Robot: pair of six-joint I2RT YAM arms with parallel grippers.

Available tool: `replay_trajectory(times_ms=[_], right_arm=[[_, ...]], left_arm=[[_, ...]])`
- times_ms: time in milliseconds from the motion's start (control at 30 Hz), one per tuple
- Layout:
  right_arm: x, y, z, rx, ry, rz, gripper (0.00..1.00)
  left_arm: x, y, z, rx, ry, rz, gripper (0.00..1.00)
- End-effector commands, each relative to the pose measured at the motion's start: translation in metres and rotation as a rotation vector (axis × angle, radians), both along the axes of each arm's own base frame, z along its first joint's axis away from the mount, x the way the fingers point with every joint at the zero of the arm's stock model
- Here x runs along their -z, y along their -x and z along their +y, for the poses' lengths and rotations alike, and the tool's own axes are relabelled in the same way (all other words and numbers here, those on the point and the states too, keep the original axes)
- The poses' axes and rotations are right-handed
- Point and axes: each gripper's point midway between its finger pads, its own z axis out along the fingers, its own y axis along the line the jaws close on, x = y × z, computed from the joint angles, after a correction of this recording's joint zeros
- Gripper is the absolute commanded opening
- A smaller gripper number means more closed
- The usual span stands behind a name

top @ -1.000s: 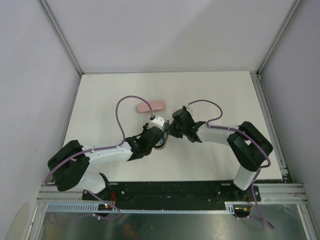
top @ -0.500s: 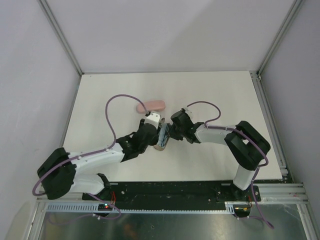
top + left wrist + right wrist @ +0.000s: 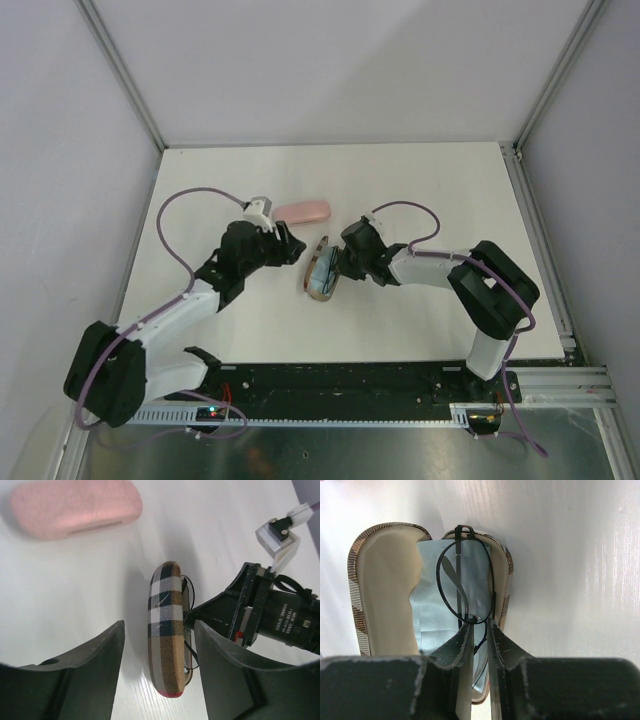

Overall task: Organize the sunglasses
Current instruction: Adjust the sunglasses in the sunglasses case.

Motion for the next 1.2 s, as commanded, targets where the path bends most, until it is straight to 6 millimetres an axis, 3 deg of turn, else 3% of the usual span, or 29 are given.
replay_trajectory(times_ms=[0,200,667,867,1167], right_arm=[[-0.001,-0.006,-0.002,-0.008,0.023,-0.010,0.17],[-0.004,-0.007,0.001,-0.028,0.005,-0.012,0.17],[-0.011,-0.007,0.004,-0.063,-0.005,-0.022,0.17],[-0.016,-0.008,0.004,-0.070,-0.006,-0.029,0.17],[-0.008,-0.006,0.000,-0.076,0.019,-0.012,0.17]], left_arm=[[0.002,0.014,-0.023,0.189,0.288,0.141,0.64],[0.007,0.013,-0.028,0.243,0.394,0.196,0.59],[0.030,0.024,-0.046,0.350,0.467,0.296,0.35],[0.038,0.024,-0.043,0.323,0.454,0.300,0.33],[0.021,0.013,-0.024,0.227,0.383,0.209,0.40]])
